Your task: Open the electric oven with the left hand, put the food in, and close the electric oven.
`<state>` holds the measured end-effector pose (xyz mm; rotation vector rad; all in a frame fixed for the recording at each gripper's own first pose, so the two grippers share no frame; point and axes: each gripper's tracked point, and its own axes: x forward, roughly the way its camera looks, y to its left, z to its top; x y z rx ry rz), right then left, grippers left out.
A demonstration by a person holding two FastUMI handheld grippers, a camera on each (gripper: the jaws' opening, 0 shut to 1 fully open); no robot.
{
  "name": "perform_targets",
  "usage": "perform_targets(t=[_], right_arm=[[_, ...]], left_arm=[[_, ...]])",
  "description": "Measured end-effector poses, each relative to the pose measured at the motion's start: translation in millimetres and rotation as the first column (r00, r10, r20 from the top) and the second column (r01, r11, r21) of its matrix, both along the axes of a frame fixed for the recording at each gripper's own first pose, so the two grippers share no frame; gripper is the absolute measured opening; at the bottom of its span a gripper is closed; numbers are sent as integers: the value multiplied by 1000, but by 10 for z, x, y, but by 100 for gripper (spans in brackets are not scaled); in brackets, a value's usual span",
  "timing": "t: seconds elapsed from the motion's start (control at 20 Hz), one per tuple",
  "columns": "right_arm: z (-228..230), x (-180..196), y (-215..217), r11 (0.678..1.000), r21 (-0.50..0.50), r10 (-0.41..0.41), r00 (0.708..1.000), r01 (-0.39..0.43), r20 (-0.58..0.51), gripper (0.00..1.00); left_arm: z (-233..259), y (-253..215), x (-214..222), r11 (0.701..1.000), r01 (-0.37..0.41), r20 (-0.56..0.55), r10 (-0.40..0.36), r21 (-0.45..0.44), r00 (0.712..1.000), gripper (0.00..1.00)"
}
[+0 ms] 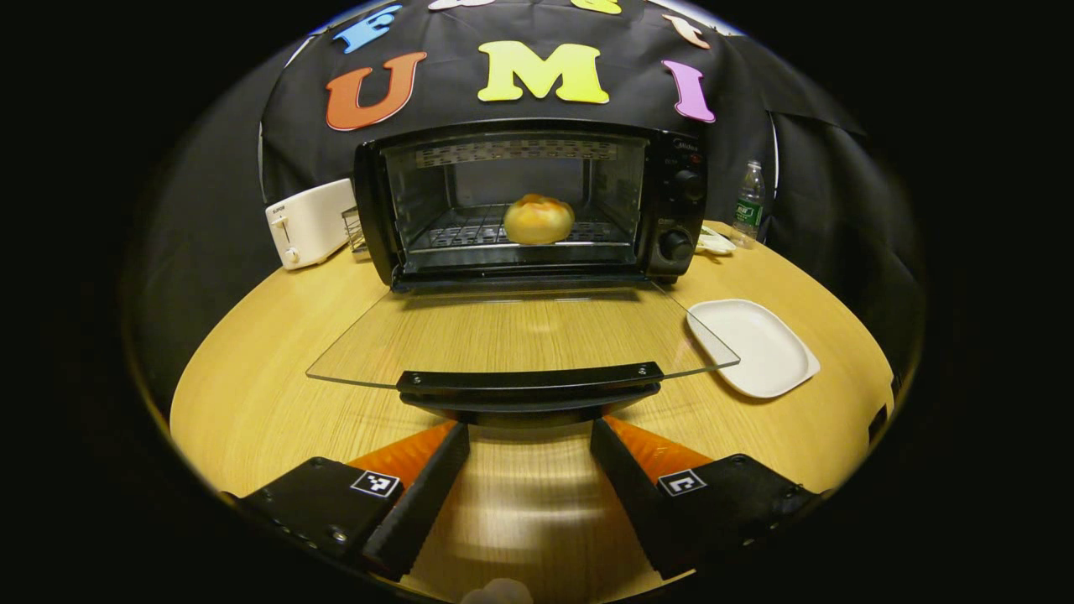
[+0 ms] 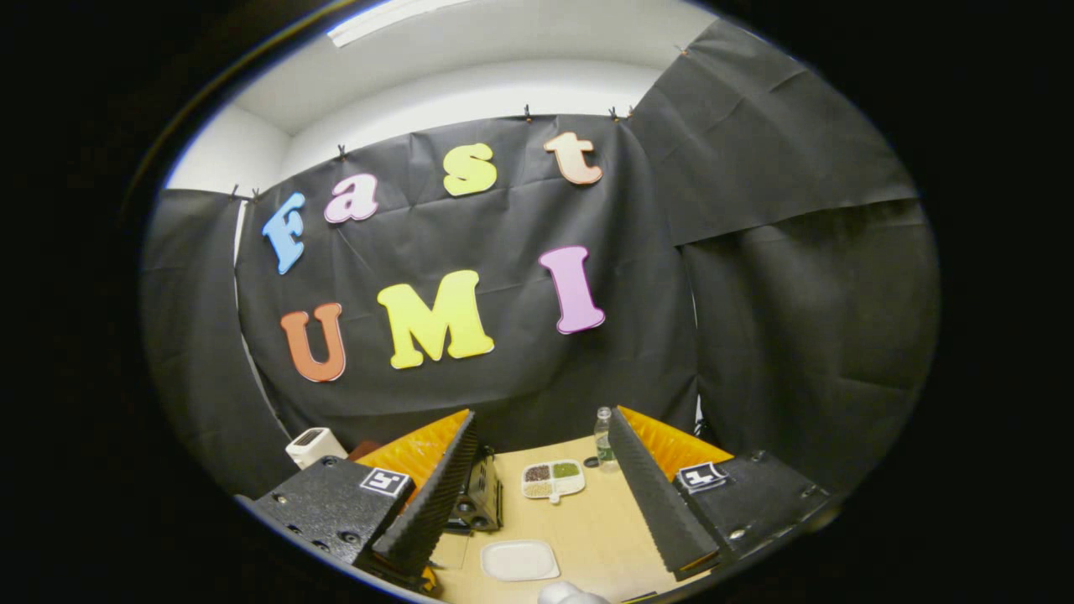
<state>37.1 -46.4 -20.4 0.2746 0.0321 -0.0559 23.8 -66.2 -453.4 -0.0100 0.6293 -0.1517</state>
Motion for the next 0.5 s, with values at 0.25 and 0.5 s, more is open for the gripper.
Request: perform_targets(t=[0.25,0.5], right_arm=[[3,-13,-20,1000,7,-4,1000,4,3,96],[0,-26,-46,1000,15,-6,1000,6,4,96]], left_arm=[[358,24,202,1000,-3,84,3,9,996,96],[742,-6,399,1000,13,168,-18,28,986,96]])
